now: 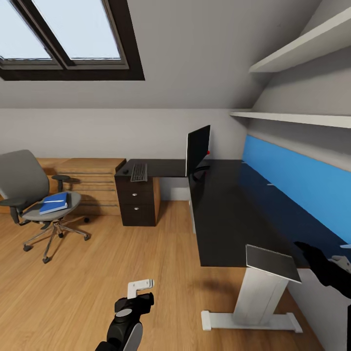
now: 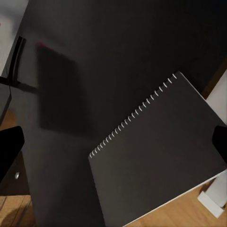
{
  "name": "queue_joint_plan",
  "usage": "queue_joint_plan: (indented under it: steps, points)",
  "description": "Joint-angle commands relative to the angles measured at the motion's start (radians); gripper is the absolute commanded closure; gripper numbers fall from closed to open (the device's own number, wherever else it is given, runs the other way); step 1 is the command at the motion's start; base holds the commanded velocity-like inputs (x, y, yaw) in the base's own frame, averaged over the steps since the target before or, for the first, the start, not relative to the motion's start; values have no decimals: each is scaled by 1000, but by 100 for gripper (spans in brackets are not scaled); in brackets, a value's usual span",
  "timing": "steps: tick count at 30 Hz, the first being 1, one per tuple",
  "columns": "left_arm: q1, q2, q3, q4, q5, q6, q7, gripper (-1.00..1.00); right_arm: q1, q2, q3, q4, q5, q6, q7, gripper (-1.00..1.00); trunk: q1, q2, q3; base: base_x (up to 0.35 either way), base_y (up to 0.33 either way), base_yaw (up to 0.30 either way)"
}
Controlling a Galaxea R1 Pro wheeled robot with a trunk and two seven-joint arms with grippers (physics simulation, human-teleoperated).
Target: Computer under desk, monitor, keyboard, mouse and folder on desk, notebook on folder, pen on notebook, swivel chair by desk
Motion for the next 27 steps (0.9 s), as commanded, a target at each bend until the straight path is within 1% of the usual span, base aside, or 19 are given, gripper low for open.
queue_joint_plan:
  steps: [1, 7, 14, 19, 21, 22, 24, 27]
  points:
    - [-1, 1, -1, -1, 10, 2, 9, -100, -1, 0, -2, -1, -10, 3, -9, -100, 0, -1, -1, 0, 0, 0]
    - [-1, 2, 3, 1, 12, 2, 6, -100, -1, 0, -4, -1, -10, 4, -8, -100, 0, -1, -1, -20, -23, 0]
    - [-1, 2, 2, 1, 12, 2, 6, -100, -1, 0, -4, 4, -8, -2, -6, -100, 0, -1, -1, -189, -193, 0]
    - [-1, 2, -1, -2, 10, 0, 9, -100, -1, 0, -4, 7, -7, -3, -5, -100, 0, -1, -1, -86, -80, 0]
    - [-1, 1, -13, -5, 10, -6, 12, -100, -1, 0, -3, 15, -6, -5, -5, -100, 0, -1, -1, -35, -32, 0]
    - [-1, 1, -36, -5, 9, -25, 14, -100, -1, 0, -1, 48, -6, -11, -4, -100, 4, -8, -4, -11, -10, 0]
    - [-1, 1, -47, -4, 9, -45, 16, -100, -1, -1, -1, 75, -6, -16, -3, -100, 11, -22, -10, -7, -7, 0]
    - [-1, 1, -53, -4, 10, -67, 16, -100, -1, -3, 0, 94, -6, -21, -3, -100, 23, -43, -20, -4, -3, 0]
